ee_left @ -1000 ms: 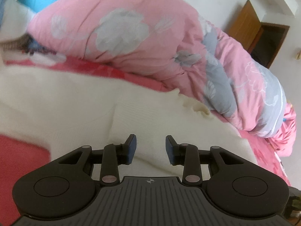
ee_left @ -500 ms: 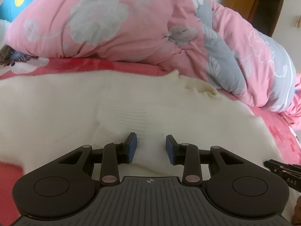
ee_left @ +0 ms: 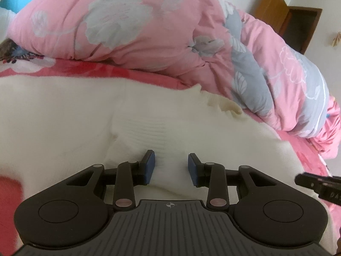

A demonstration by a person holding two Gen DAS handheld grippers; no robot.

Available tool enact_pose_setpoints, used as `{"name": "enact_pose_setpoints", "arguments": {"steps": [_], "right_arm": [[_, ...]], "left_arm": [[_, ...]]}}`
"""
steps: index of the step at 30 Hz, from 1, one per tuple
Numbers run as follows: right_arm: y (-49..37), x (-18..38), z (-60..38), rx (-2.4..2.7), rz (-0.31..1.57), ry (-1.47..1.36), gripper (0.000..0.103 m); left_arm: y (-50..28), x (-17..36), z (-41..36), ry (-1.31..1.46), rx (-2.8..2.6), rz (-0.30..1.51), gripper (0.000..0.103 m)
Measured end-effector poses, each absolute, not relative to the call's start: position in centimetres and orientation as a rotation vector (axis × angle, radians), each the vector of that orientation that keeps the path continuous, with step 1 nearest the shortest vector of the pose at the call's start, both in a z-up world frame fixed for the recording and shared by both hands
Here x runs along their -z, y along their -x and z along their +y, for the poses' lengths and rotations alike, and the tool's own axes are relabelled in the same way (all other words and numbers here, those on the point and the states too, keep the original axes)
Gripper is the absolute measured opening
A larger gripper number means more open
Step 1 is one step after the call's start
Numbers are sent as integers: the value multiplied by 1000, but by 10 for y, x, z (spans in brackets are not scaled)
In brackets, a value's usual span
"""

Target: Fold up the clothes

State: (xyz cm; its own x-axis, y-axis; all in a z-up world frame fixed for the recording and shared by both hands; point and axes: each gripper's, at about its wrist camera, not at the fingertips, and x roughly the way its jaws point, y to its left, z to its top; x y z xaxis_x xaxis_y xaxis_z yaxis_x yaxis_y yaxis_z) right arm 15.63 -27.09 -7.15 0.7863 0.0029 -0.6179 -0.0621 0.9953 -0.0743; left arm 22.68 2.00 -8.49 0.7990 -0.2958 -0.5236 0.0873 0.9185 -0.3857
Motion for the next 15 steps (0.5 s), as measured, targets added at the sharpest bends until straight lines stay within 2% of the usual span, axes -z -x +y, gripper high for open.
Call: {"name": "enact_pose_setpoints", "arguments": {"steps": [15], "right_arm": [[-166, 90, -219, -247, 744, 55, 20]], "left_arm": [[-228, 87, 25, 384, 221, 606, 35]]}}
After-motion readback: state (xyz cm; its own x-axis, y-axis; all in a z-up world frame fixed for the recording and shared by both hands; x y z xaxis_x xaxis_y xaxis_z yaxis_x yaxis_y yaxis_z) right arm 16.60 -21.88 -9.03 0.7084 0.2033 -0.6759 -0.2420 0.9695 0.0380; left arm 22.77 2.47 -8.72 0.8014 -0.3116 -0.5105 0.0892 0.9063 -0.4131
